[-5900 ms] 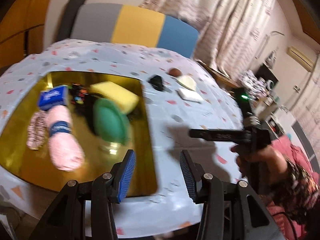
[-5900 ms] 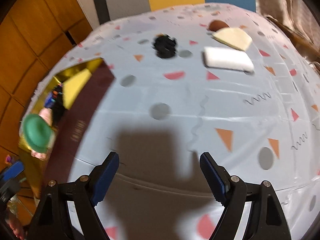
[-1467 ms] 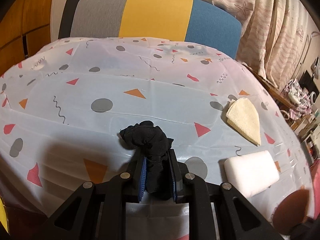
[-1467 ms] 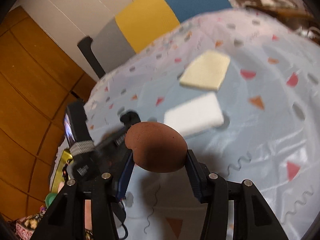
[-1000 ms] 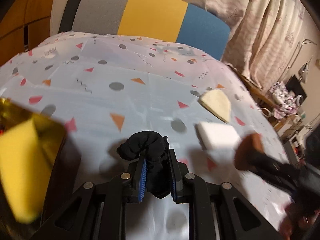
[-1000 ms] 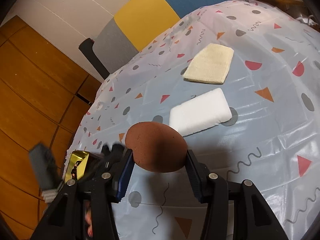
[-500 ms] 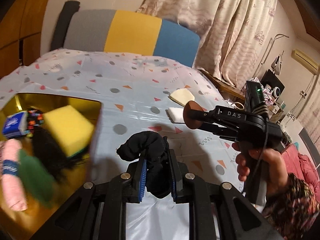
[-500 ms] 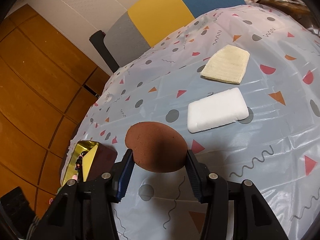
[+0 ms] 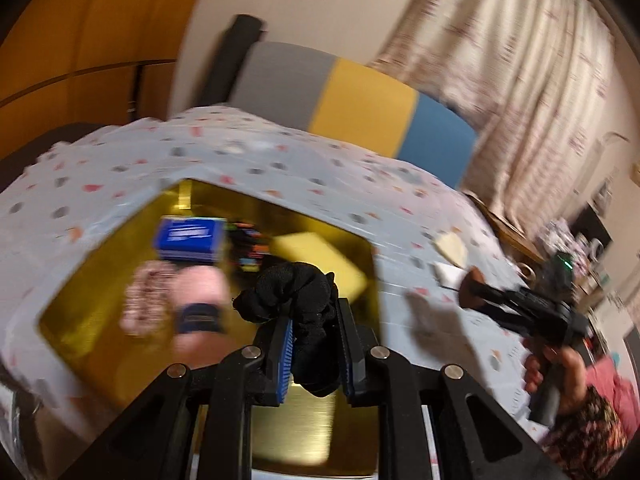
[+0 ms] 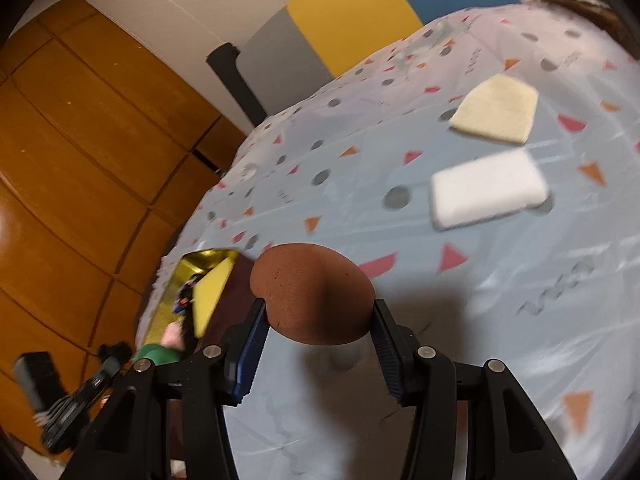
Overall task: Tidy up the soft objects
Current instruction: 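Carry the black scrunchie into the gold tray and open the left tool, then carry the brown makeup sponge into the gold tray and open the right tool, then move the right tool back toward the white sponge and cream cloth, then grasp the white rectangular sponge with the left tool, then grasp the cream mesh cloth with the right tool while the left tool holds the sponge, then carry the white sponge into the gold tray and open the left tool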
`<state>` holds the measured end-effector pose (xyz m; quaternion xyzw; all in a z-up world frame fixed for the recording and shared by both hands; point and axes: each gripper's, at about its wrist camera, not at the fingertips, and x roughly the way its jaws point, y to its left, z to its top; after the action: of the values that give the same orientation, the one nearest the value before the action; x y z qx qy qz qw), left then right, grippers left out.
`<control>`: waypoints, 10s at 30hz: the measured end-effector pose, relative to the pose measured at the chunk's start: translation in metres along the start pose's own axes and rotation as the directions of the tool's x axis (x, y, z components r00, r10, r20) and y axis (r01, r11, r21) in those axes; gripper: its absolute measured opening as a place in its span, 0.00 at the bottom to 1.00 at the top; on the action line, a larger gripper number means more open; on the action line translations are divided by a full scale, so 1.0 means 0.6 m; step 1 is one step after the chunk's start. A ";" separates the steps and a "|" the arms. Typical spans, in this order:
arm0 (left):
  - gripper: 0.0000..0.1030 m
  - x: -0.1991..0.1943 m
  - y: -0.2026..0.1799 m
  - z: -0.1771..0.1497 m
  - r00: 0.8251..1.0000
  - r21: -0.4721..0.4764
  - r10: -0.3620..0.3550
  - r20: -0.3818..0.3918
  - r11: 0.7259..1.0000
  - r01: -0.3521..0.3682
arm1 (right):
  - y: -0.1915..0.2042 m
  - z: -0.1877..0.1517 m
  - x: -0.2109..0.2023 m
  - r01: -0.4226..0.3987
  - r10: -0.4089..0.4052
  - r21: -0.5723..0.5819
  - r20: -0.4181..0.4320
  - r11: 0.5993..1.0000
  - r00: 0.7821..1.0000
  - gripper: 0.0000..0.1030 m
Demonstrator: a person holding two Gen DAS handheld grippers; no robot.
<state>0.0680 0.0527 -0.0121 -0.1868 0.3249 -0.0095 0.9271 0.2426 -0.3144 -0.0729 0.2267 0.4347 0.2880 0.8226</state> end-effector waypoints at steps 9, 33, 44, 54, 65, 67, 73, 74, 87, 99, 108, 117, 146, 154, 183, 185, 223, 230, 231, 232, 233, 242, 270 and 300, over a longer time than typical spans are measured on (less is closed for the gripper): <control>0.18 0.024 0.048 -0.013 0.998 -0.032 -0.029 -0.064 0.999 0.027 | 0.088 -0.074 -0.009 -0.059 0.059 -0.077 -0.012 0.995 0.998 0.50; 0.42 -0.011 0.014 -0.055 0.980 0.118 -0.146 -0.137 0.980 0.162 | 0.270 -0.149 0.029 -0.148 0.126 -0.216 -0.113 0.965 0.986 0.51; 0.42 -0.067 0.102 -0.009 0.997 -0.060 0.056 0.043 0.997 -0.054 | 0.388 -0.152 0.096 -0.208 0.158 -0.319 -0.174 0.925 0.972 0.52; 0.42 -0.119 0.217 0.022 0.951 -0.297 0.278 0.136 0.927 -0.228 | 0.477 -0.187 0.219 -0.210 0.088 -0.432 -0.287 0.877 0.954 0.53; 0.42 -0.135 0.255 0.019 0.935 -0.377 0.324 0.148 0.892 -0.249 | 0.510 -0.227 0.337 -0.142 -0.022 -0.429 -0.354 0.892 0.935 0.63; 0.42 -0.134 0.254 0.019 0.937 -0.378 0.317 0.147 0.894 -0.242 | 0.507 -0.227 0.330 -0.155 0.001 -0.410 -0.352 0.899 0.936 0.68; 0.42 -0.124 0.245 0.014 0.951 -0.362 0.278 0.138 0.908 -0.213 | 0.502 -0.218 0.279 -0.155 0.037 -0.392 -0.292 0.907 0.956 0.73; 0.42 -0.122 0.243 0.013 0.952 -0.358 0.273 0.136 0.910 -0.210 | 0.499 -0.214 0.268 -0.153 0.044 -0.384 -0.279 0.910 0.959 0.73; 0.42 -0.100 0.161 0.000 0.988 -0.200 0.095 0.125 0.977 -0.069 | 0.426 -0.148 0.120 -0.039 0.024 -0.335 -0.049 0.942 0.998 0.76; 0.42 -0.095 -0.007 -0.019 0.990 0.070 -0.118 0.081 0.991 0.112 | 0.198 -0.099 0.048 0.248 -0.259 -0.234 -0.018 0.940 0.966 0.76; 0.44 -0.036 -0.175 -0.009 0.969 0.224 -0.229 -0.092 0.943 0.244 | 0.031 -0.006 -0.030 0.434 -0.435 -0.186 0.037 0.882 0.900 0.76; 0.52 0.098 -0.322 -0.011 0.939 0.265 -0.216 -0.268 0.921 0.287 | -0.122 0.038 -0.096 0.491 -0.492 0.037 0.080 0.871 0.867 0.78; 0.70 0.571 -0.514 0.039 0.826 0.488 -0.078 -0.558 0.775 0.403 | -0.228 0.040 -0.148 0.349 -0.384 0.440 -0.011 0.827 0.923 0.84; 0.70 0.516 -0.515 -0.007 0.799 0.521 -0.099 -0.593 0.710 0.474 | -0.231 0.036 -0.156 0.335 -0.379 0.466 -0.001 0.819 0.926 0.84; 0.55 0.405 -0.376 -0.060 0.973 0.384 0.032 -0.230 0.921 0.061 | -0.219 0.037 -0.145 0.360 -0.406 0.406 0.030 0.840 0.914 0.84; 0.55 0.408 -0.354 -0.056 0.972 0.318 0.011 -0.235 0.946 0.066 | -0.202 0.039 -0.134 0.369 -0.407 0.353 0.038 0.860 0.913 0.84; 0.55 0.402 -0.314 -0.058 0.969 0.197 -0.138 -0.204 0.964 0.179 | -0.218 0.284 0.139 0.705 -0.706 0.151 -0.057 0.693 0.706 0.67; 0.56 0.401 -0.316 -0.059 0.970 0.203 -0.132 -0.204 0.964 0.174 | -0.211 0.261 0.093 0.644 -0.646 0.118 -0.025 0.756 0.763 0.32; 0.56 0.401 -0.316 -0.059 0.970 0.204 -0.131 -0.204 0.964 0.173 | -0.210 0.255 0.085 0.630 -0.632 0.124 -0.026 0.766 0.774 0.31; 0.56 0.401 -0.317 -0.059 0.970 0.205 -0.129 -0.205 0.964 0.172 | -0.208 0.249 0.078 0.617 -0.619 0.126 -0.027 0.777 0.785 0.29; 0.56 0.401 -0.317 -0.059 0.970 0.205 -0.129 -0.205 0.964 0.171 | -0.205 0.243 0.071 0.607 -0.609 0.125 -0.025 0.785 0.792 0.29; 0.56 0.403 -0.321 -0.058 0.971 0.215 -0.118 -0.207 0.963 0.162 | -0.161 0.154 -0.026 0.476 -0.485 0.153 0.022 0.866 0.874 0.21; 0.55 0.239 -0.333 -0.069 0.972 0.263 -0.139 -0.189 0.947 0.187 | -0.111 0.057 -0.152 0.230 -0.242 0.079 0.217 0.970 0.946 0.12; 0.56 -0.041 -0.003 -0.004 0.999 0.062 -0.019 -0.036 0.998 0.021 | -0.079 0.031 -0.126 0.213 -0.215 0.027 0.177 0.977 0.961 0.12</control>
<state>0.0474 0.0538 0.0015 -0.1609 0.3392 -0.0321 0.9263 0.2367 -0.4021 -0.0487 0.2064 0.3821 0.1743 0.8838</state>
